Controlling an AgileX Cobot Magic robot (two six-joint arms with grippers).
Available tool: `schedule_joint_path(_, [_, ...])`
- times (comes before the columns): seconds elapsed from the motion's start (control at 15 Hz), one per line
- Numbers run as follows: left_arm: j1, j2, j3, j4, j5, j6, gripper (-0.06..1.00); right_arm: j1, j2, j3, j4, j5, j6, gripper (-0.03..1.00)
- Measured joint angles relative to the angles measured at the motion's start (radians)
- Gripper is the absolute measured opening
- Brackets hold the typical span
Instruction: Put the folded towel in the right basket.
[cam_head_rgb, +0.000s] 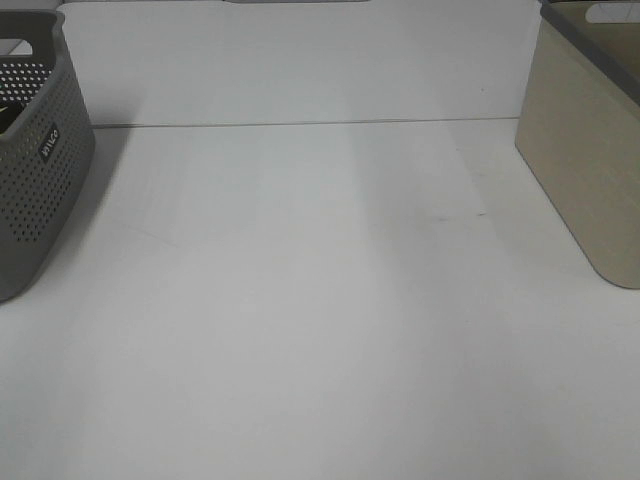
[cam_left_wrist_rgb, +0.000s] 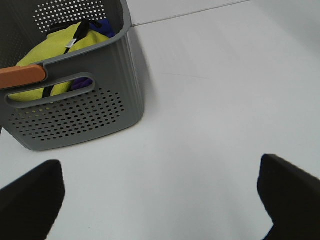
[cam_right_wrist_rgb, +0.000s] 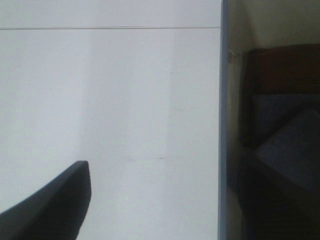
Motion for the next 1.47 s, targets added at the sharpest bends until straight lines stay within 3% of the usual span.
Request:
schedule_joint_path(0.2, [0.000,0.000,0.000,0.000,0.000,0.000,0.99,0.032,-0.071,0.042,-0.043,0.000,0.048,0.74])
schedule_joint_path(0.33, [0.000,0.000,0.000,0.000,0.000,0.000,0.99,0.033,-0.158,0.150,-0.068,-0.001,0.051,0.74])
schedule_joint_path(1.0, [0.000,0.000,0.000,0.000,0.000,0.000,0.99,0.036,-0.858,1.179,-0.140,-0.004,0.089,0.74])
schedule_joint_path(1.27, [0.000,0.000,0.000,0.000,0.000,0.000,0.99,0.036,-1.145,1.432,-0.141,-0.025,0.091,0.74])
schedule_joint_path(1.47, [0.000,0.000,0.000,0.000,0.000,0.000,0.99,0.036,-1.485,1.542,-0.141,-0.141,0.086,0.74])
